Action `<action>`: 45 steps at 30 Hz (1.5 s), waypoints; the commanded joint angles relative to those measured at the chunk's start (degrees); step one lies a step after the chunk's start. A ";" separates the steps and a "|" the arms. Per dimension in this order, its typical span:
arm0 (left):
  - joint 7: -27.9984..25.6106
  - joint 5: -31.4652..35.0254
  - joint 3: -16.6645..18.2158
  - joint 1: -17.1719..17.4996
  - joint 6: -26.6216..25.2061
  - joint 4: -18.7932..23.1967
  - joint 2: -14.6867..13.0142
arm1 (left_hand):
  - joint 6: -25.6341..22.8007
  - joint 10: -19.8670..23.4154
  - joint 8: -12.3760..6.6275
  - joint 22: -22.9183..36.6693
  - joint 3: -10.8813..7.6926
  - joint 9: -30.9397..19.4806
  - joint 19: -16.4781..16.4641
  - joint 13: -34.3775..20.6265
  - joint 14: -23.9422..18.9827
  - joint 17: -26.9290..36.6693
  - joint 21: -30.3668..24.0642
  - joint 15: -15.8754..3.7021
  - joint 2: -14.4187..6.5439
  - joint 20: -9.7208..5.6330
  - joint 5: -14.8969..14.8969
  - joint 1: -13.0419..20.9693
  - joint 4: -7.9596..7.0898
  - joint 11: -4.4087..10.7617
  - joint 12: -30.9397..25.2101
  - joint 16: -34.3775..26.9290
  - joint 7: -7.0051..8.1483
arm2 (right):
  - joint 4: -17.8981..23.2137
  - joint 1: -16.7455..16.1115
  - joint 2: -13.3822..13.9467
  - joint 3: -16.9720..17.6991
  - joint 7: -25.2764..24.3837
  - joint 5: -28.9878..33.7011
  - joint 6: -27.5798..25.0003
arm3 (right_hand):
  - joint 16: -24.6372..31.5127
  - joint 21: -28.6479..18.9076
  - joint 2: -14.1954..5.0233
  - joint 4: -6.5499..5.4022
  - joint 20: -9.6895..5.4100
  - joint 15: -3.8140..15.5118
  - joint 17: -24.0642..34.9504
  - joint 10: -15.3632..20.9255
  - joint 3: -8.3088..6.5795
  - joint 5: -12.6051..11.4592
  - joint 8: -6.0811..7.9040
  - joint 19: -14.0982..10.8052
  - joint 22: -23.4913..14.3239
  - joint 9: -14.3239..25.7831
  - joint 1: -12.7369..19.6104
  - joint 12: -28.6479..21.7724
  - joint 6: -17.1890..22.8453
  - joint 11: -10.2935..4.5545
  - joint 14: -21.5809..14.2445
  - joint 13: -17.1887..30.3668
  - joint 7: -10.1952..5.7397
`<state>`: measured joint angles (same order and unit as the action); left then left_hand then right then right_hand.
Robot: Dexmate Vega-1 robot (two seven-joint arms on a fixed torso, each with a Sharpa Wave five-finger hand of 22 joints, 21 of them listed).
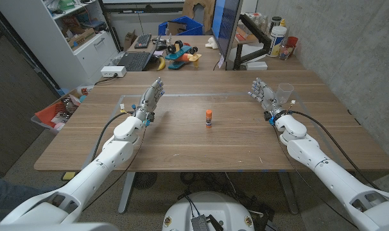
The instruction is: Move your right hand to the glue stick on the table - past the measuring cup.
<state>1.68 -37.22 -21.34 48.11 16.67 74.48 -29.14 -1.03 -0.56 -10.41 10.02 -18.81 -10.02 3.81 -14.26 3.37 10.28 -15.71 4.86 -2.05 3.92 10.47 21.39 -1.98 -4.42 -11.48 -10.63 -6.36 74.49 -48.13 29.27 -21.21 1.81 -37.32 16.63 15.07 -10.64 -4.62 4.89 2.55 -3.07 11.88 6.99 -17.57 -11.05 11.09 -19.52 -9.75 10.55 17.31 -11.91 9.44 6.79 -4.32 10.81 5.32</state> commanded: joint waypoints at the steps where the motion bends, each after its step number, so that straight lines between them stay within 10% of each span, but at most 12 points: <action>1: -0.24 0.66 -0.35 -0.20 -0.23 0.35 -0.01 | -0.02 -0.01 -0.40 0.14 -0.45 -0.27 -0.16 -0.05 -0.07 0.25 -0.22 0.44 -0.15 0.45 0.31 0.55 -0.02 -0.27 -0.45 -0.26 -0.35 | -0.22 -0.04 0.15 0.17 0.39 -0.22 0.05 | 0.30 -0.41 0.01 -0.06 -0.01 -0.03 0.19 0.39 -0.36 -0.19 0.19 -0.37 -0.11 0.23 0.40 -0.20 0.44 0.12 -0.39 0.29 0.02; 45: 0.85 0.56 -0.41 -1.02 -1.12 -0.13 -0.75 | -0.34 0.13 -0.44 0.18 -0.43 -0.27 -0.12 0.76 -0.26 0.25 0.73 0.36 -0.38 0.94 0.14 0.63 0.60 -0.22 -0.58 -0.30 -0.11 | 1.09 -0.68 0.58 -1.23 -0.43 3.36 2.35 | -0.06 -0.46 -0.23 0.28 0.04 0.12 0.19 0.71 -0.05 -0.14 0.18 -0.44 -0.11 0.24 0.43 -0.08 0.58 0.08 -0.68 0.31 -0.53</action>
<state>1.78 -36.46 -21.70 47.57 15.73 74.97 -29.81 -1.03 -0.55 -10.59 10.01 -19.11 -10.01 3.82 -13.56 3.37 10.27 -15.02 4.84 -2.35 4.52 10.47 21.69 -1.66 -4.40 -11.47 -10.63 -6.34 74.49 -48.04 29.56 -22.06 1.89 -35.15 17.97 15.07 -10.64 -4.62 4.89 2.55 -3.05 11.86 7.17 -17.57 -11.05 11.09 -19.50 -9.74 10.53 17.30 -11.89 9.74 6.96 -4.31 10.79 5.01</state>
